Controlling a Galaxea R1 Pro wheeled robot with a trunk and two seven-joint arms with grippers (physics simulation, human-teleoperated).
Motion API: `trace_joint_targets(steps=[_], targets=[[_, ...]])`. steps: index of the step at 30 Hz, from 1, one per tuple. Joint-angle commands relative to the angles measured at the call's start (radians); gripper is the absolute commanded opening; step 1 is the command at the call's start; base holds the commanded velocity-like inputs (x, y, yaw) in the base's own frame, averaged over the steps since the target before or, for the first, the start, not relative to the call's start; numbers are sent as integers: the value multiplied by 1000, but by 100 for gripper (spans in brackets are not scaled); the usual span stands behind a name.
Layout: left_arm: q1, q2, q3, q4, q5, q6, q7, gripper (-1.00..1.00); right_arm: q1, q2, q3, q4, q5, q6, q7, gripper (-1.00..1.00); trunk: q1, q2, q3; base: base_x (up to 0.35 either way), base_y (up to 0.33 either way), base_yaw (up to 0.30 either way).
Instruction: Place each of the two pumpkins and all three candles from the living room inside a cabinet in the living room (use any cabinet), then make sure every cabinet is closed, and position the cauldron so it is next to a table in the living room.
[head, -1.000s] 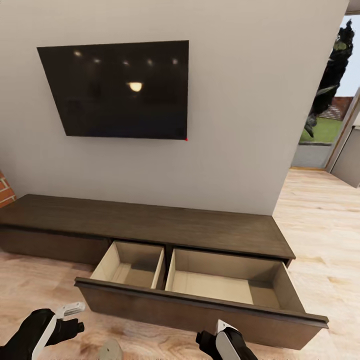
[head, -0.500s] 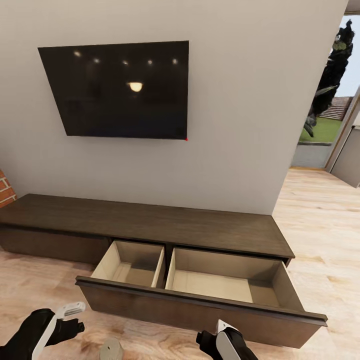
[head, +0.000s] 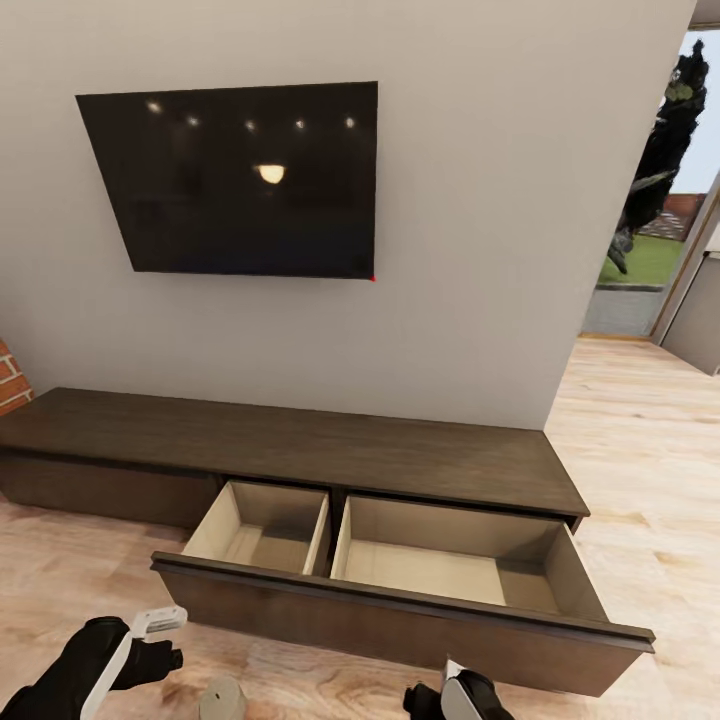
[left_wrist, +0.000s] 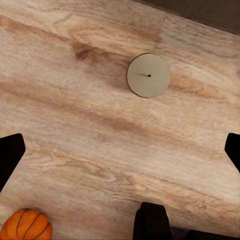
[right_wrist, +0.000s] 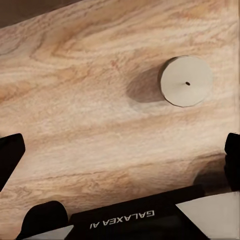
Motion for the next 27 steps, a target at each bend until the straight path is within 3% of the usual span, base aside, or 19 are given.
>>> trace_joint_targets(steps=[1,20,27], targets=[[0,0,0,0,0,0,-1,100,0,0,0,5,0,0,0,100,0,0,0,0,0,0],[0,-1,6,-1,8,12,-5,100,0,-3,-2,14,-1,-12,-2,100,73,-133,-60,-39,0,0],[0,-18,7,-3,8,15,-5,100,0,0,7,14,4,-54,-2,100,100,-182,-81,-49,0,0]])
